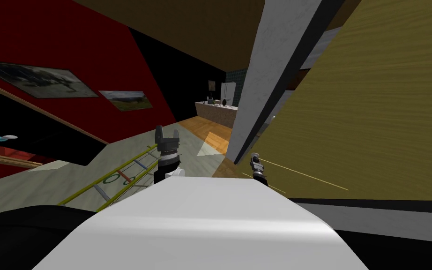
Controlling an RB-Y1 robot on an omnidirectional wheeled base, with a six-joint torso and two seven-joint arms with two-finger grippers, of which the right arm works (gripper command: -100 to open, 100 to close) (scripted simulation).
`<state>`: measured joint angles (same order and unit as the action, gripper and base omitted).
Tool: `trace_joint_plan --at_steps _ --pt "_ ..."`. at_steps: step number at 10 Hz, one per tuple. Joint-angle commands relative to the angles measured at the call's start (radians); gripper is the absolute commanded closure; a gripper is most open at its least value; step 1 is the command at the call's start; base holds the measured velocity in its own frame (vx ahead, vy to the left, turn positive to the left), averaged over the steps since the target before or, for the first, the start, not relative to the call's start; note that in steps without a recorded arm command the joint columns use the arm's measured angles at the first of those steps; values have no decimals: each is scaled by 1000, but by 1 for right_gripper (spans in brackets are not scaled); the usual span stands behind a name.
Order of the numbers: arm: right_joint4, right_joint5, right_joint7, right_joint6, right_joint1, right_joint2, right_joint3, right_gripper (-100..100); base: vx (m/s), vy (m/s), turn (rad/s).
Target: Pull the door open
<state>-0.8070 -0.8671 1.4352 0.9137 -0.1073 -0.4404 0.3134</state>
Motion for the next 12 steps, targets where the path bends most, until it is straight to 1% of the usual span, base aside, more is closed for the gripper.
trace_joint_plan --at_steps 1,3,4,5,6,8,9,12 --pt "-2 12 16 8 -4 -9 24 100 -233 -32 63" --pt "-21 30 38 18 -15 -27 62 100 -271 -14 72" --pt "-28 37 46 22 -19 -33 75 100 -256 -18 56" --pt "-20 33 40 16 -14 -29 66 100 -112 0 17" --pt "-27 43 59 29 -27 -43 96 100 -164 -29 92" --pt "-35 53 79 47 -38 -61 122 100 -240 -31 90" --pt "-41 61 94 61 -47 -76 144 100 -231 -28 90" --pt "-54 76 124 87 -63 -103 185 100 -228 -31 69"
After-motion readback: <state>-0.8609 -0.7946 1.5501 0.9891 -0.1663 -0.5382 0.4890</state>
